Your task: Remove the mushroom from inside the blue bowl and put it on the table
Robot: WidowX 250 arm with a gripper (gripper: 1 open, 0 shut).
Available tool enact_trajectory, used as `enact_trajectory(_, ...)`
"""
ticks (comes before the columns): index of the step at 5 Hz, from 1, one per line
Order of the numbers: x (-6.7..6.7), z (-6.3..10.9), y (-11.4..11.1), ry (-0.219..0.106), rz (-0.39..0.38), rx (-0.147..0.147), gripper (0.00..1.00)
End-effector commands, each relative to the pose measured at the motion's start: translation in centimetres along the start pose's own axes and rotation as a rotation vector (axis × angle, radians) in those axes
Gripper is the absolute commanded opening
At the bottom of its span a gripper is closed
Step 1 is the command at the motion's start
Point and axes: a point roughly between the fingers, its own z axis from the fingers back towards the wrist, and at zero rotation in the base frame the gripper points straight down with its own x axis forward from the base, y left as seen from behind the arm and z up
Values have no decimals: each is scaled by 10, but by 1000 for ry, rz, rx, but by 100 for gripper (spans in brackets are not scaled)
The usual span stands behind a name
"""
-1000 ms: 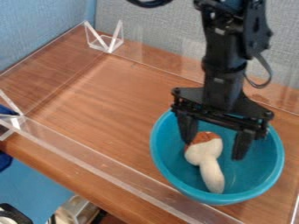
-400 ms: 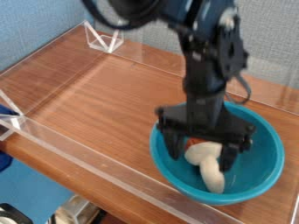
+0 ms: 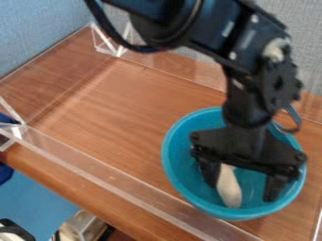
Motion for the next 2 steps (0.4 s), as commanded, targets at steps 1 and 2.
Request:
enact_trajectory(1, 11, 10, -2, -50, 31, -24, 100)
enact_trajectory(2, 13, 3, 3, -51, 55, -22, 100)
